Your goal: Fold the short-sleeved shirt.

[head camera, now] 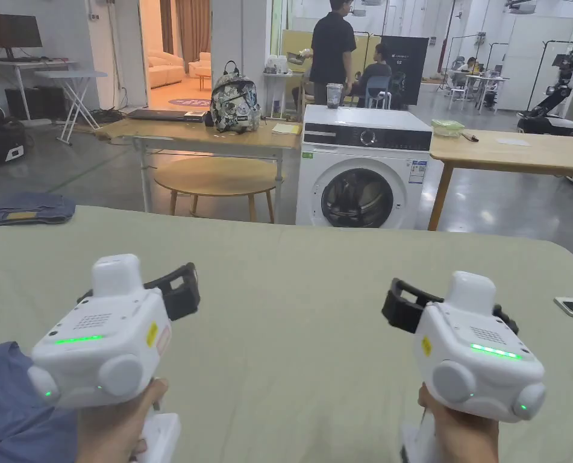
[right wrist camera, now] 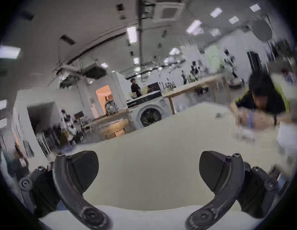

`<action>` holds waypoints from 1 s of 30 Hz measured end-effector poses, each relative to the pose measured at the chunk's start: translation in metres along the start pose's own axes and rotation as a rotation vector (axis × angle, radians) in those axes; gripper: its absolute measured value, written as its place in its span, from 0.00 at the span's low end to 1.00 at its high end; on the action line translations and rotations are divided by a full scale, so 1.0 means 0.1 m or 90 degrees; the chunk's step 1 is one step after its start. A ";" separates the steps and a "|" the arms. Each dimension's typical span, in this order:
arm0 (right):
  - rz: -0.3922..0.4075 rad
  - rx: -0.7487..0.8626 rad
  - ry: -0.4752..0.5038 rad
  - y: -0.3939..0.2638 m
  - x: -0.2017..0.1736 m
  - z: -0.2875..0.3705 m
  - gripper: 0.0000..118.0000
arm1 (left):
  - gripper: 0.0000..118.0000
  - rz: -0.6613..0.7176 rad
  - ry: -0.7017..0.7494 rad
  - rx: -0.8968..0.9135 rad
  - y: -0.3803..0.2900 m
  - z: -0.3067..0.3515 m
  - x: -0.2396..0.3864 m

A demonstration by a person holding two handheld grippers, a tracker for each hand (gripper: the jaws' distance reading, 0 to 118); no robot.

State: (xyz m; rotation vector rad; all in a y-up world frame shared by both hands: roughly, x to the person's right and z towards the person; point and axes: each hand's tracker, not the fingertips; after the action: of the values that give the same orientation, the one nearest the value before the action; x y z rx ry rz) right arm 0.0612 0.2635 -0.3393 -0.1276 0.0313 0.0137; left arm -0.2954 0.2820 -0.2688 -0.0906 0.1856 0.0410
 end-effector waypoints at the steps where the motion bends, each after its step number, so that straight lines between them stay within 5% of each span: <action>1: 0.119 0.013 -0.007 0.02 -0.09 0.00 1.00 | 0.81 -0.117 0.014 0.005 0.02 0.01 0.10; 3: 0.350 0.051 -0.018 0.02 -0.24 0.02 1.00 | 0.81 -0.361 0.069 0.028 -0.03 0.01 0.26; 6: 0.592 0.103 -0.028 -0.05 -0.32 0.04 1.00 | 0.81 -0.618 0.112 0.047 -0.15 0.01 0.39; 9: 0.783 0.135 -0.053 -0.17 -0.35 0.05 1.00 | 0.80 -0.765 0.111 0.064 -0.23 0.05 0.41; 12: 0.859 0.158 -0.066 -0.26 -0.33 0.07 1.00 | 0.80 -0.822 0.117 0.073 -0.25 0.09 0.39; 16: 0.774 0.132 -0.060 -0.27 -0.35 0.10 1.00 | 0.80 -0.672 0.115 0.036 -0.15 0.11 0.34; 19: 0.574 0.079 -0.037 -0.16 -0.38 0.13 1.00 | 0.80 -0.396 0.060 0.007 0.04 0.16 0.24; 21: 0.387 0.040 -0.004 -0.07 -0.34 0.15 1.00 | 0.80 -0.213 0.020 0.014 0.12 0.19 0.16; 25: 0.093 -0.008 0.031 0.03 -0.20 0.17 1.00 | 0.80 -0.004 -0.003 0.024 0.06 0.04 -0.06; 30: -0.055 -0.018 0.017 0.00 -0.08 0.18 1.00 | 0.80 0.082 0.010 0.039 -0.06 0.01 -0.06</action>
State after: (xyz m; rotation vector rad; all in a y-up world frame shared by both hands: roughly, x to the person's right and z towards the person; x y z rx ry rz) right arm 0.0534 0.2654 -0.3212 -0.1569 0.0528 -0.0731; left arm -0.3010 0.2755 -0.2665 -0.0185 0.2078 0.1628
